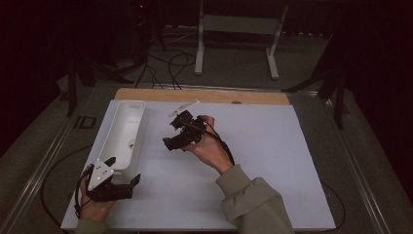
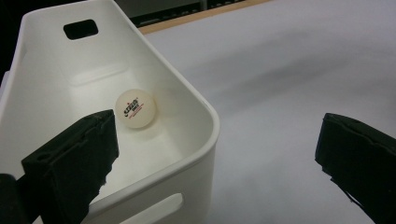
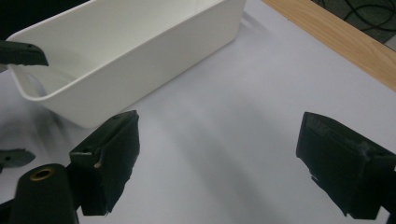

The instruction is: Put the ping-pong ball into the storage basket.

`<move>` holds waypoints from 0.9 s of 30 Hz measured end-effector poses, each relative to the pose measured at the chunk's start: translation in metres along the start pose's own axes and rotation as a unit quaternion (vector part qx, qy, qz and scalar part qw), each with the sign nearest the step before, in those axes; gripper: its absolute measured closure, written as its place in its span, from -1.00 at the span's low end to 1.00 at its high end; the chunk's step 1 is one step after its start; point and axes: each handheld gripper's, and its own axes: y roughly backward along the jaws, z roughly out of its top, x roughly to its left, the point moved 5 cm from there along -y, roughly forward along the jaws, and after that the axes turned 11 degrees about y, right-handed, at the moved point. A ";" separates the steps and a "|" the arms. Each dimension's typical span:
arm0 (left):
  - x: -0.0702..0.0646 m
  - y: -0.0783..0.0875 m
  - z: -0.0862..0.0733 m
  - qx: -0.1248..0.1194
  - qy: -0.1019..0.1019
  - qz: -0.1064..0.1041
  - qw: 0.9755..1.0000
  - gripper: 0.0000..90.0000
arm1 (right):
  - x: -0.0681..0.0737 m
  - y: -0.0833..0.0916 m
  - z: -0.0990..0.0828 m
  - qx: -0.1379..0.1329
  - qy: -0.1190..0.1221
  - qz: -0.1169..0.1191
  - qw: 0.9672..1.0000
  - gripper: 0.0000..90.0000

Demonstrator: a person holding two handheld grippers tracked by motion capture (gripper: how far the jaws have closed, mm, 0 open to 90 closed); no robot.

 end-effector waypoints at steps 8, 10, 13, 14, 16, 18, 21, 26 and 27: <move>0.000 0.000 0.000 0.000 0.000 0.000 1.000 -1.00 | -0.001 0.007 -0.015 -0.007 -0.005 -0.006 1.000 -0.71; 0.000 0.000 0.000 -0.001 0.000 0.000 1.000 -1.00 | -0.002 0.009 -0.019 -0.007 -0.005 -0.012 1.000 -0.72; 0.000 0.000 0.000 0.000 0.000 0.000 1.000 -1.00 | -0.004 0.010 -0.026 -0.009 -0.014 -0.014 1.000 -0.73; 0.000 0.000 0.000 -0.001 0.000 0.000 1.000 -1.00 | -0.004 0.010 -0.028 -0.009 -0.016 -0.015 1.000 -0.73; 0.000 0.000 0.000 -0.001 0.000 0.000 1.000 -1.00 | -0.004 0.011 -0.033 -0.011 -0.017 -0.014 1.000 -0.74; 0.000 0.000 0.000 -0.001 -0.001 0.001 1.000 -1.00 | -0.004 0.012 -0.037 -0.012 -0.019 -0.014 1.000 -0.75; 0.000 0.000 0.000 -0.001 0.000 0.001 1.000 -1.00 | -0.003 0.015 -0.043 -0.017 -0.021 -0.011 1.000 -0.77; 0.000 0.000 0.000 -0.001 -0.001 0.002 1.000 -1.00 | -0.005 0.021 -0.055 -0.027 -0.028 -0.013 0.999 -0.77; 0.000 0.000 0.000 -0.001 -0.001 0.002 1.000 -1.00 | -0.006 0.022 -0.057 -0.026 -0.028 -0.015 0.999 -0.78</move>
